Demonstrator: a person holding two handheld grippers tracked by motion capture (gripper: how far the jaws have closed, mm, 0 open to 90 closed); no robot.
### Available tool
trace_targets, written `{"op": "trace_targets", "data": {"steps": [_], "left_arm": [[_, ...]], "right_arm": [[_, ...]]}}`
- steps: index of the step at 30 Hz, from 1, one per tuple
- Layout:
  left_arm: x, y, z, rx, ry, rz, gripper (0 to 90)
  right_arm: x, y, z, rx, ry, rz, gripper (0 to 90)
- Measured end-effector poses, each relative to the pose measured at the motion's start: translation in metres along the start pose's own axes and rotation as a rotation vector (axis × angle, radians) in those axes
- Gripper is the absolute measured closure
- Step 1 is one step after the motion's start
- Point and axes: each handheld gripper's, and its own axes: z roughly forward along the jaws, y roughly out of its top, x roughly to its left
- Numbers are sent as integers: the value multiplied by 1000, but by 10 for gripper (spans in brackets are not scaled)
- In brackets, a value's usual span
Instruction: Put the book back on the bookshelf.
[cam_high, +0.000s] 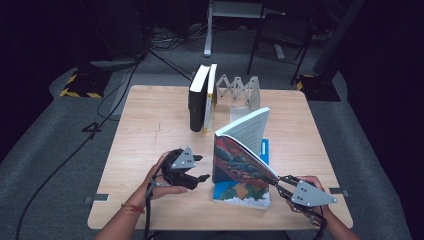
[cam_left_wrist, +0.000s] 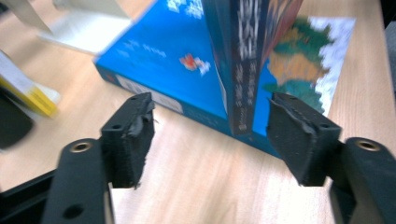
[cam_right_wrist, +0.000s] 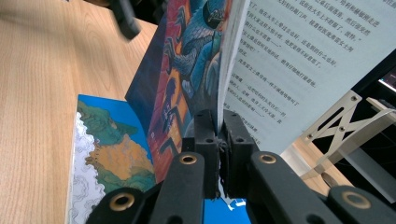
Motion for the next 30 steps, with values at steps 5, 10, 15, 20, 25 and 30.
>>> {"op": "trace_targets", "data": {"steps": [5,10,15,20,25,30], "left_arm": [[-11,4,25,0,10,-15,299],[-17,15,36,-77,-1,-31,394],[-21,25,36,-130,3,-5,515],[-22,27,33,-138,24,24,637],[-25,28,31,-135,0,52,710],[-28,28,31,-134,-8,68,728]], "right_arm": [[1,0,-1,1,4,2,864],[-1,-1,-2,5,6,4,859],[-2,-1,-2,5,9,15,857],[-4,-1,-1,16,4,22,848],[-12,-4,0,29,-44,76,789],[-24,-8,5,45,-99,147,711]]}}
